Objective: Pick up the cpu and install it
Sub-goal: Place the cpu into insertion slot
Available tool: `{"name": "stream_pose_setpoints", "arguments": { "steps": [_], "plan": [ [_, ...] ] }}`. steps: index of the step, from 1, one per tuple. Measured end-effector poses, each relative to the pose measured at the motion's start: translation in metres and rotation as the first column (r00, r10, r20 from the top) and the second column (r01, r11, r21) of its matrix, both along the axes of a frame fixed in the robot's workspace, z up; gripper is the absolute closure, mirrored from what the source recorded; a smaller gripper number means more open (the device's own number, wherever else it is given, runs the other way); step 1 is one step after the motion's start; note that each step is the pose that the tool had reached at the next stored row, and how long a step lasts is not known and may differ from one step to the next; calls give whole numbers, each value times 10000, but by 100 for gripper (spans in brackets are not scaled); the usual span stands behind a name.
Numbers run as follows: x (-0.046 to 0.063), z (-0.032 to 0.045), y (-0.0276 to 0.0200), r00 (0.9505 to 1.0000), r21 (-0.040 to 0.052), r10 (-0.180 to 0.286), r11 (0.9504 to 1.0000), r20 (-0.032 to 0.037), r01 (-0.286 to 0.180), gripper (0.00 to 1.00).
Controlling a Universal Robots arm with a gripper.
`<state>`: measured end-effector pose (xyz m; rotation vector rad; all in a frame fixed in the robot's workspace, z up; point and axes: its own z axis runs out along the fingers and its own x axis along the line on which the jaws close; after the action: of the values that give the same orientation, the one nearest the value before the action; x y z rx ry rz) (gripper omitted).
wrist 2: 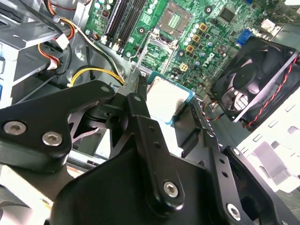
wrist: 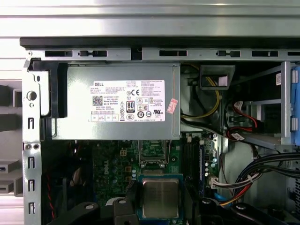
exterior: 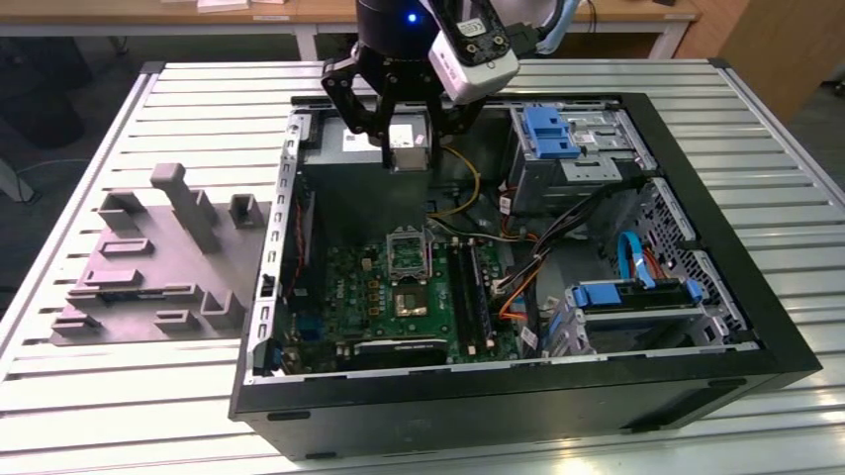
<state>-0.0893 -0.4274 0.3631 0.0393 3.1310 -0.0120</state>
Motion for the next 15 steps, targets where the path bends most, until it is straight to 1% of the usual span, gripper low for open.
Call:
{"name": "stream_pose_setpoints", "arguments": {
  "steps": [2, 6, 10, 12, 15],
  "plan": [
    [0, -12, -38, 10000, 0, 0, 10000, 0, 0, 53],
    [0, -54, -92, 10000, 2, 1, 10000, -2, -1, 53],
    [0, -124, -125, 9999, 1, 122, 9999, -18, -122, 53],
    [0, -160, -155, 9999, 0, 138, 9999, -21, -138, 53],
    [-1, -213, -163, 9999, 1, 136, 9999, -23, -136, 53]
  ]
}}
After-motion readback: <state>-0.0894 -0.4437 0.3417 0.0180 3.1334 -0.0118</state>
